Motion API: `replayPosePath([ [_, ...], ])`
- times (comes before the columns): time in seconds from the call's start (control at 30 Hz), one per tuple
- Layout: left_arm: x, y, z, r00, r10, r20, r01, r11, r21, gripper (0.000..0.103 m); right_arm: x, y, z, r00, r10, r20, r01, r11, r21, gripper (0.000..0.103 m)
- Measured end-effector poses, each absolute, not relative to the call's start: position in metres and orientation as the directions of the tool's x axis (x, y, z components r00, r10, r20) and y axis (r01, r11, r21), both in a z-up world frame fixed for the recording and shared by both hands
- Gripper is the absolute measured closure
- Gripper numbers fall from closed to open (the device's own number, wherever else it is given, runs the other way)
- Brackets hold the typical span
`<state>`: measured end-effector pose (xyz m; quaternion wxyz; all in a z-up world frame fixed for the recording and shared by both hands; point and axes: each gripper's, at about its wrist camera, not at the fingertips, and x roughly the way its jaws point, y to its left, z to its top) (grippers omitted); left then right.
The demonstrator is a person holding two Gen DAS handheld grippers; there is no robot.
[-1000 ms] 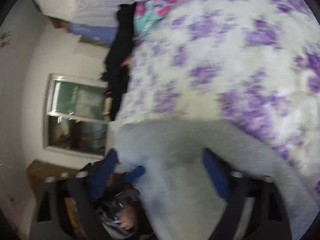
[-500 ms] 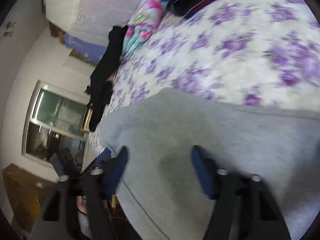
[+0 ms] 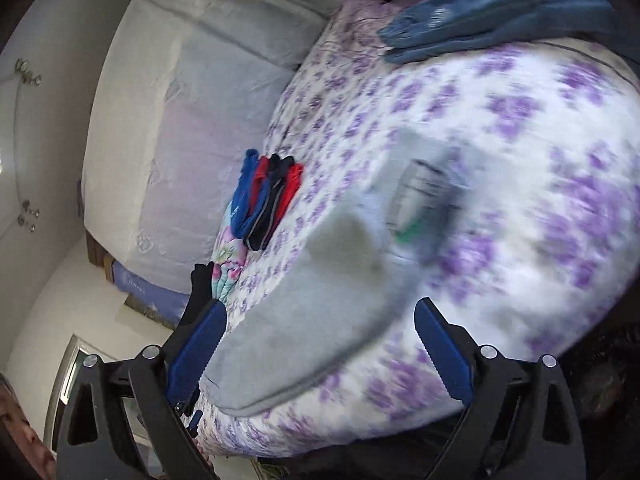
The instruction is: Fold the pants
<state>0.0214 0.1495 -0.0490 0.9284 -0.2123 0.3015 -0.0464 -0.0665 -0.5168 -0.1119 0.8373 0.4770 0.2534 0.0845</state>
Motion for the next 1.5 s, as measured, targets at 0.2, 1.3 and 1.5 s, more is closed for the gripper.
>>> replayPosePath([
  [0.2, 0.018, 0.128, -0.037, 0.815, -0.215, -0.538, 0.011, 0.934, -0.357, 0.008, -0.033, -0.519, -0.147, 0.849, 0.412, -0.33, 0.123, 0.453, 0.883, 0.008],
  [1.3, 0.074, 0.101, -0.052, 0.784, -0.118, -0.61, -0.042, 0.969, -0.242, 0.008, -0.011, -0.527, -0.146, 0.912, 0.285, -0.296, 0.148, 0.445, 0.883, 0.006],
  [1.5, 0.063, 0.096, -0.029, 0.822, -0.193, -0.535, 0.022, 0.951, -0.309, 0.008, -0.007, -0.513, -0.131, 0.92, 0.118, -0.373, 0.224, 0.624, 0.749, 0.079],
])
